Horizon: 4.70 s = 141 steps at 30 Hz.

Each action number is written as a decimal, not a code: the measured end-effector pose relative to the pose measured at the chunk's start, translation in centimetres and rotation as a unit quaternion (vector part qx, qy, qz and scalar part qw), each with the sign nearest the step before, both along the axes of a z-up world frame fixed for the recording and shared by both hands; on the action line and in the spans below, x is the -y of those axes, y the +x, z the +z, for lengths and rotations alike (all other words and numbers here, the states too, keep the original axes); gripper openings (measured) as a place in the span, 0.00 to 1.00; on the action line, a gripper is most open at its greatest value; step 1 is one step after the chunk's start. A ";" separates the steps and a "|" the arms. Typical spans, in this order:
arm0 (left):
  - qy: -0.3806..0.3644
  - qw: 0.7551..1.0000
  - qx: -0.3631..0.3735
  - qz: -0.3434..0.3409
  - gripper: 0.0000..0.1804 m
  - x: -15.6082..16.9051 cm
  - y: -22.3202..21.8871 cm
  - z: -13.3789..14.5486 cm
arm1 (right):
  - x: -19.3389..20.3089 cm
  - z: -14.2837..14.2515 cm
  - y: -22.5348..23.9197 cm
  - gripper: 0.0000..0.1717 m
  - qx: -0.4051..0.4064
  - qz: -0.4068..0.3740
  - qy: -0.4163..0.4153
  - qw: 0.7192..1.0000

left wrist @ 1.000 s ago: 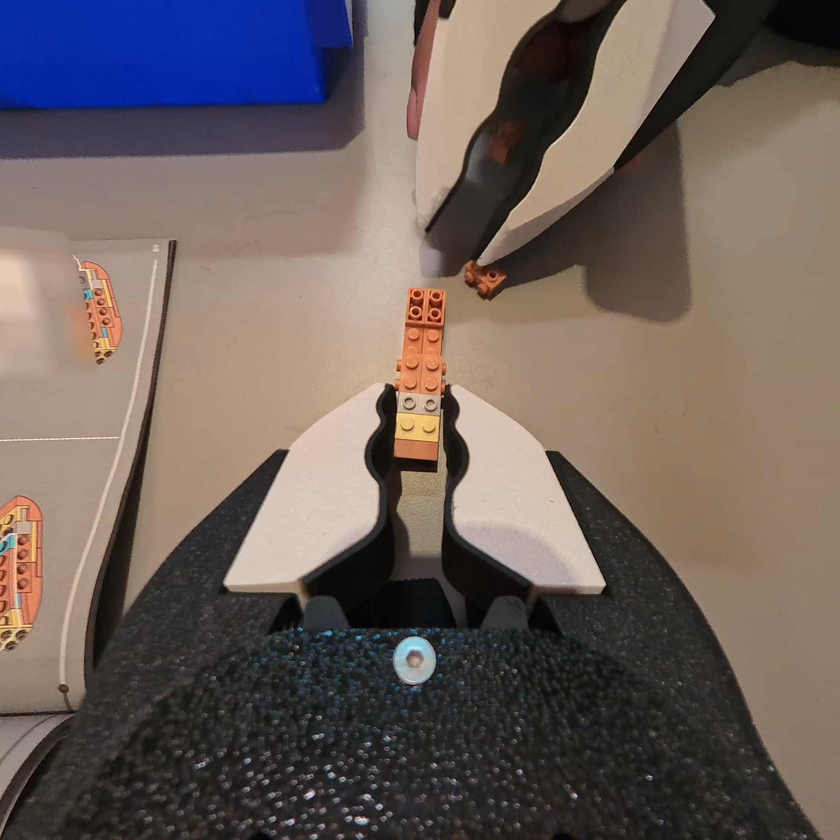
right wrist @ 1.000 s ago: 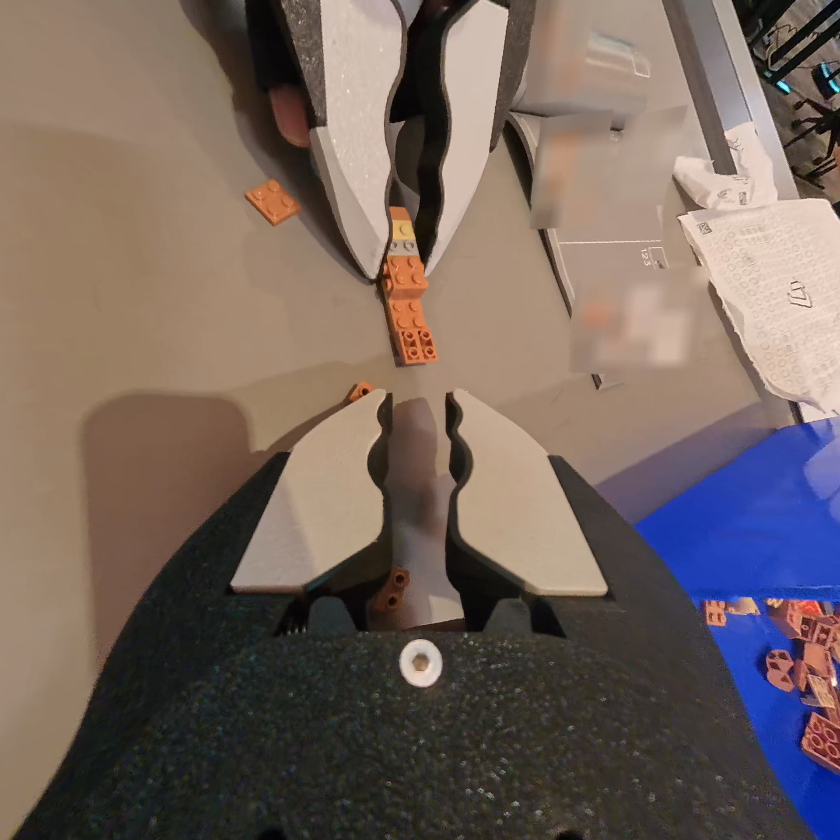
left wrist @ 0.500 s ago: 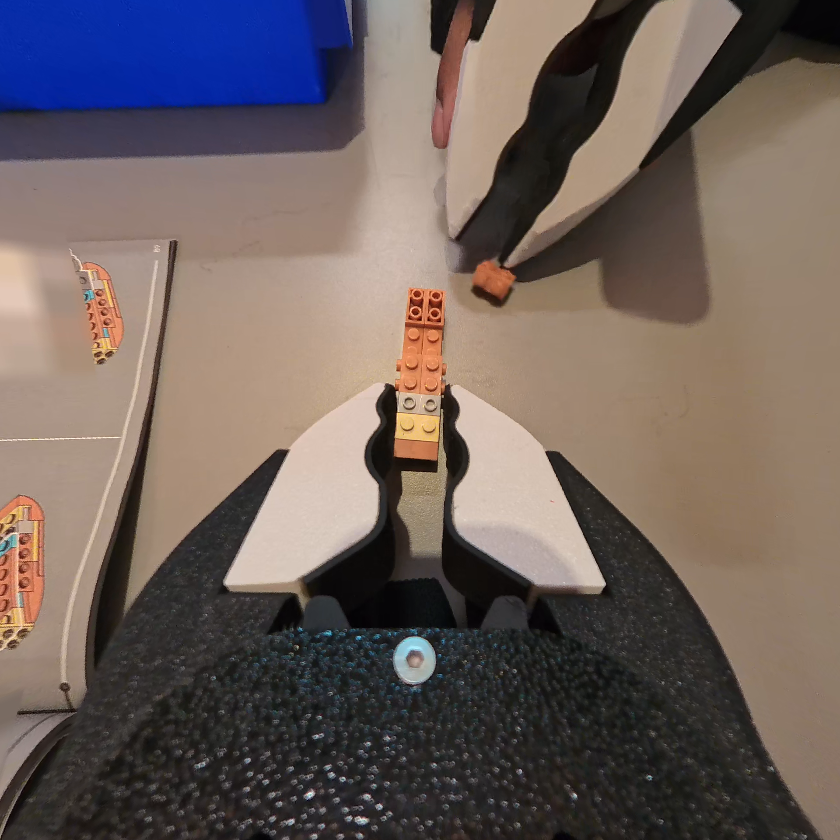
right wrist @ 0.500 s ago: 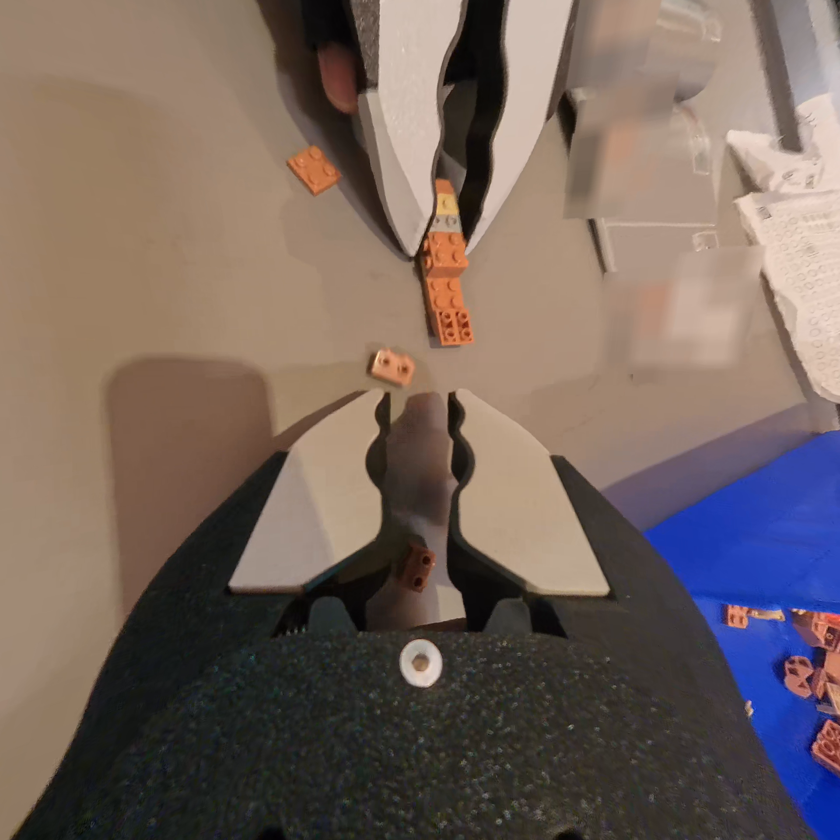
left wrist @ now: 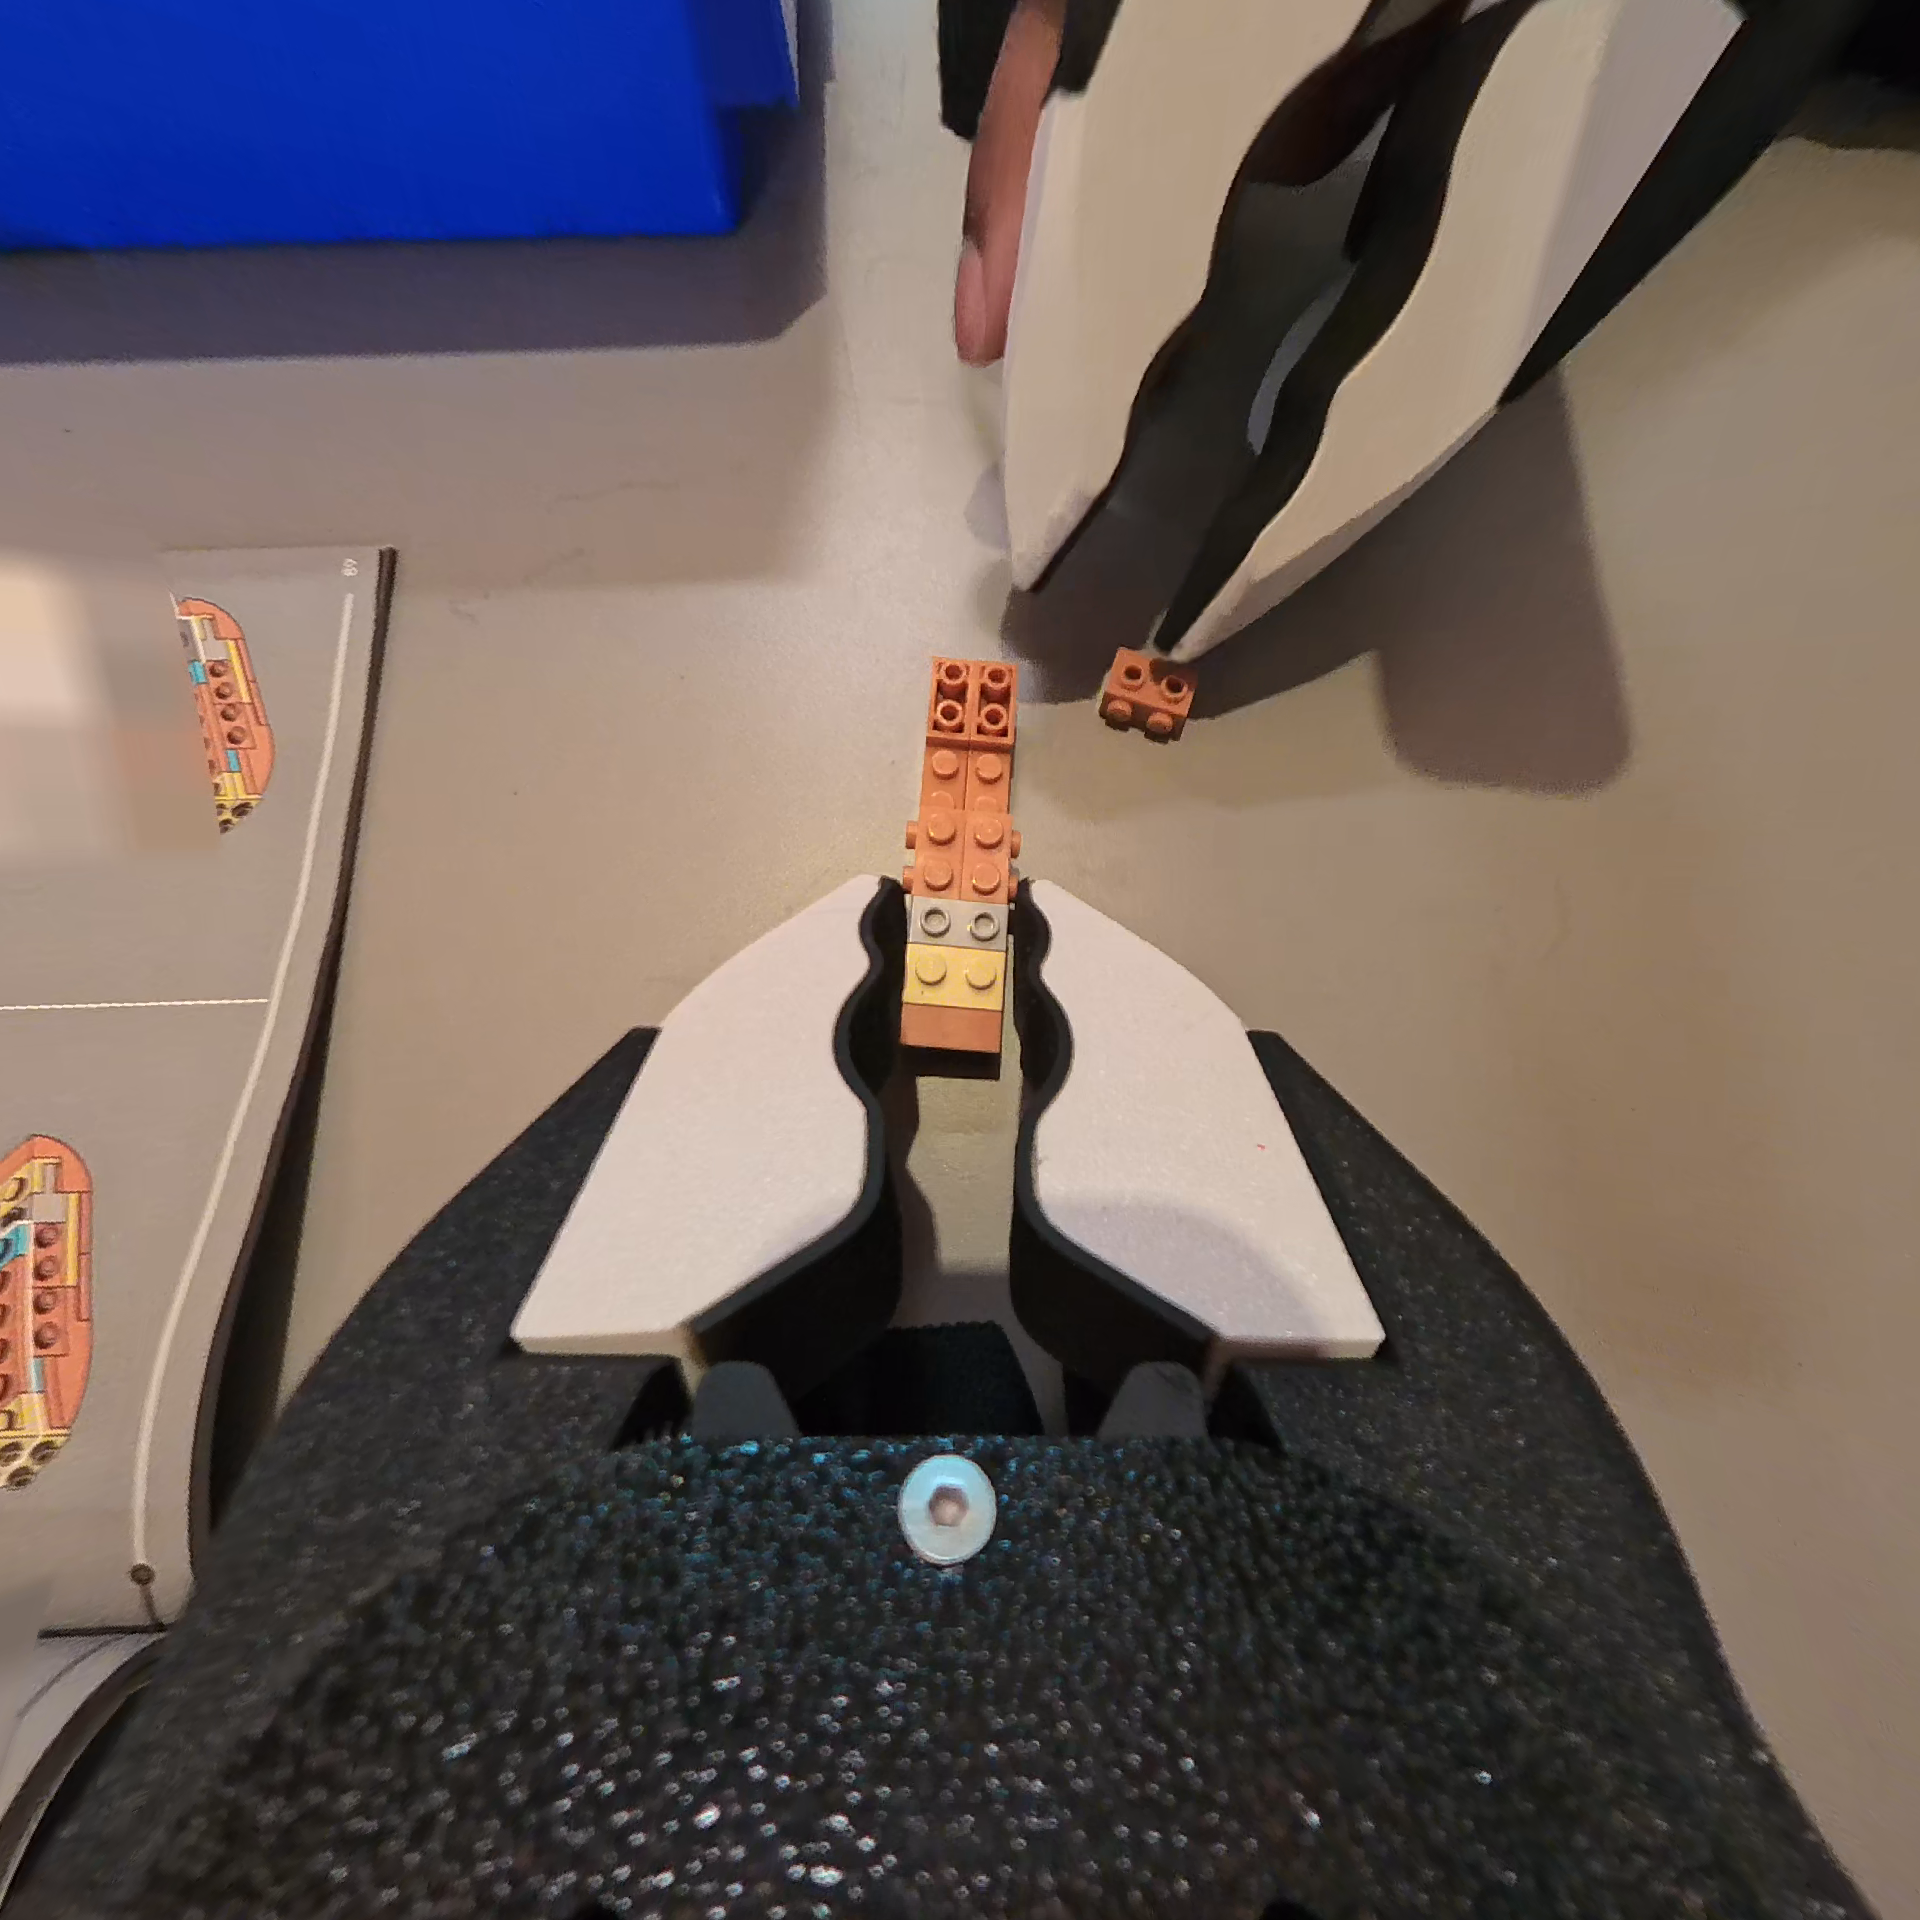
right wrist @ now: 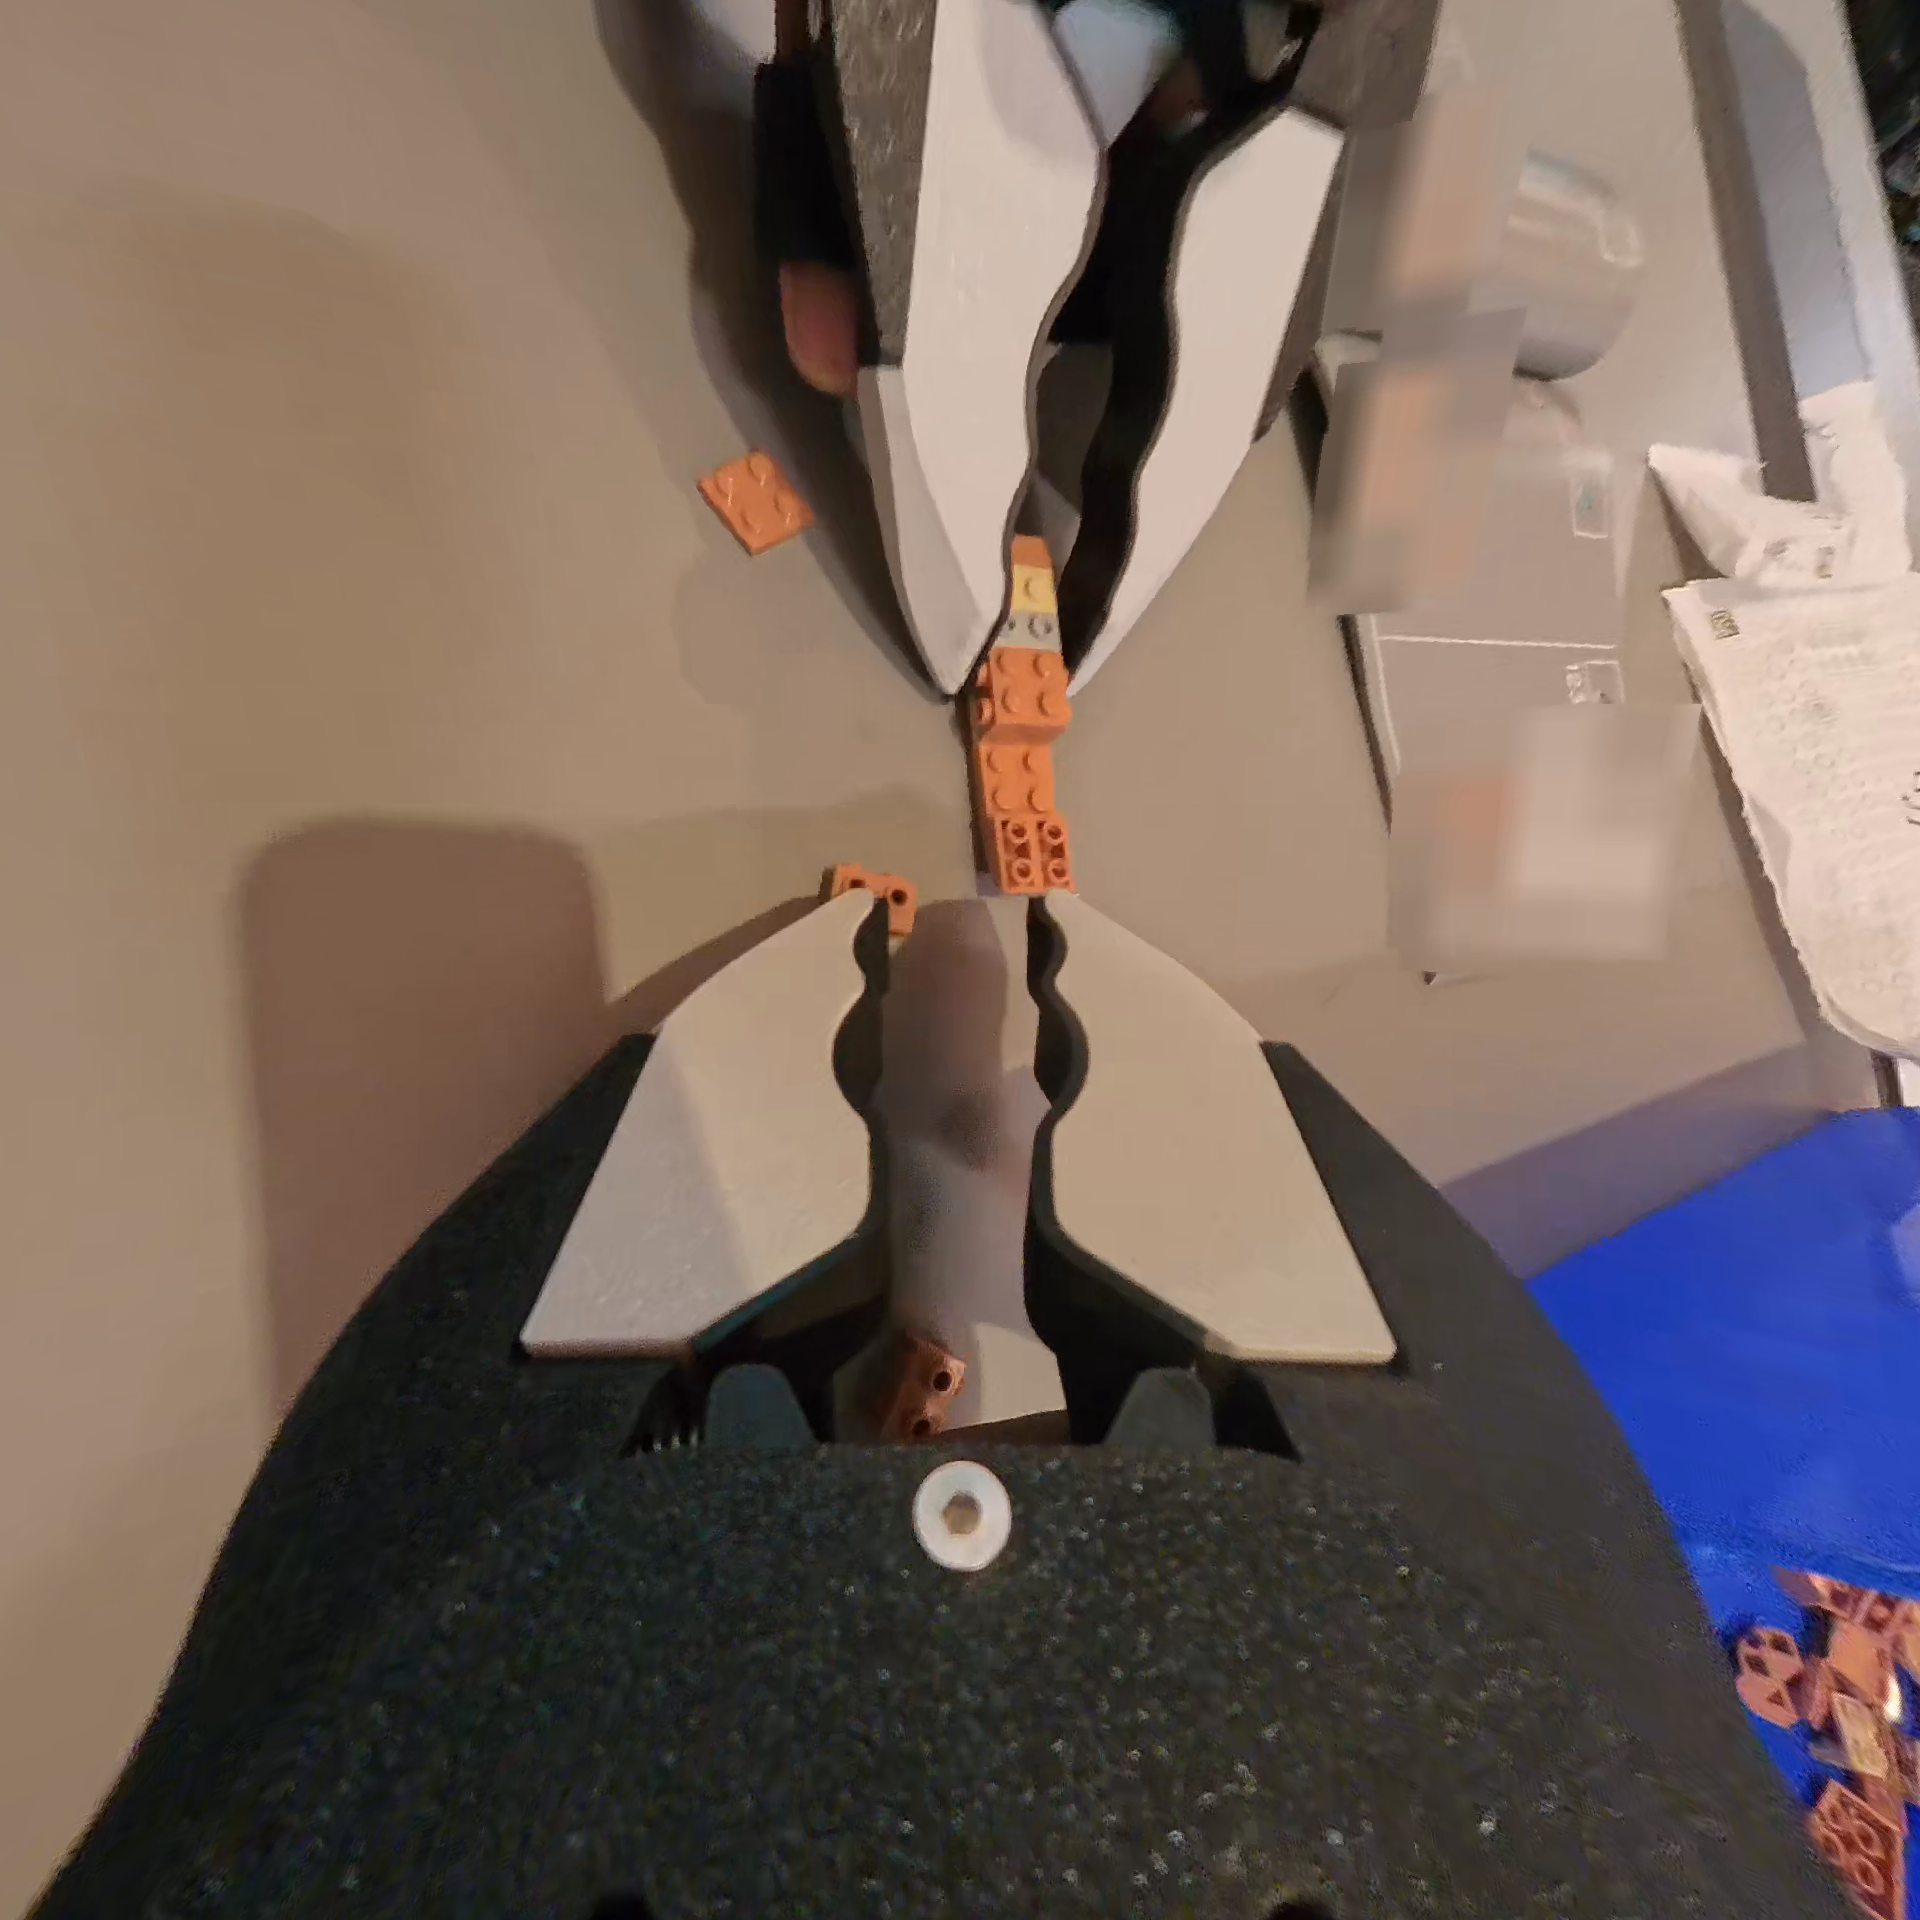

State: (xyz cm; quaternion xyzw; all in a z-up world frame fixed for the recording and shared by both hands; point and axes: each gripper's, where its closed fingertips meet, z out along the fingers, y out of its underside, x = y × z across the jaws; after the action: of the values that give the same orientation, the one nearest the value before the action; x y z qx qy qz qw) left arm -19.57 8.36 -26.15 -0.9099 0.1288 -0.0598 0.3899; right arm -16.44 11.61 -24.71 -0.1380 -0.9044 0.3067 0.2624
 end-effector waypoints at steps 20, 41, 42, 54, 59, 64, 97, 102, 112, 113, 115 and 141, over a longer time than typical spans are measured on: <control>0.034 0.999 0.018 0.009 0.19 0.1 -0.5 2.3 | 0.7 0.0 1.1 0.16 0.102 -0.033 -0.075 0.991; 0.056 0.979 0.195 0.003 0.17 -0.3 2.8 4.8 | 2.0 2.8 -0.7 0.09 -0.028 -0.080 -0.116 0.990; 0.062 0.976 0.207 0.011 0.17 -0.4 2.7 5.1 | 2.3 3.7 -0.9 0.09 -0.063 -0.076 -0.124 0.987; 0.095 0.958 0.270 0.026 0.10 -0.6 2.6 6.5 | 2.8 5.6 -2.0 0.09 -0.244 -0.091 -0.062 0.963; 0.095 0.942 0.320 0.023 0.09 -0.6 2.8 6.7 | 3.1 5.9 -1.8 0.09 -0.285 -0.077 -0.036 0.955; 0.096 0.953 0.287 0.014 0.05 -0.5 2.7 6.4 | 3.3 5.4 -1.8 0.13 -0.277 -0.063 -0.027 0.958; 0.011 0.997 -0.074 -0.035 0.15 1.8 -0.4 3.4 | 3.0 3.7 -1.6 0.06 -0.080 -0.045 -0.099 0.991; -0.004 0.998 -0.055 -0.023 0.17 1.5 -1.0 1.7 | 1.6 2.1 -2.5 0.06 -0.044 -0.096 -0.095 0.990; -0.013 0.998 -0.051 -0.031 0.10 0.6 0.2 -0.2 | 1.4 0.2 -2.3 0.06 -0.006 -0.104 -0.076 0.992; -0.012 0.999 -0.042 -0.030 0.10 0.7 0.2 -0.2 | 1.4 0.2 -2.3 0.06 -0.002 -0.104 -0.076 0.992; -0.009 0.999 -0.029 -0.028 0.10 0.6 0.2 -0.2 | 1.4 0.0 -2.2 0.06 0.001 -0.102 -0.073 0.992; -0.001 1.000 0.005 -0.030 0.09 0.7 0.3 0.3 | 0.9 -0.2 -1.8 0.14 -0.045 -0.066 -0.007 0.997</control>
State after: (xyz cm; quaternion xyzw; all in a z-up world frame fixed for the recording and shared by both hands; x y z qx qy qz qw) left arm -19.24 7.66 -25.80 -0.9057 0.1542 -0.0759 0.3876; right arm -18.23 10.66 -24.86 -0.1854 -0.8785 0.3006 0.3217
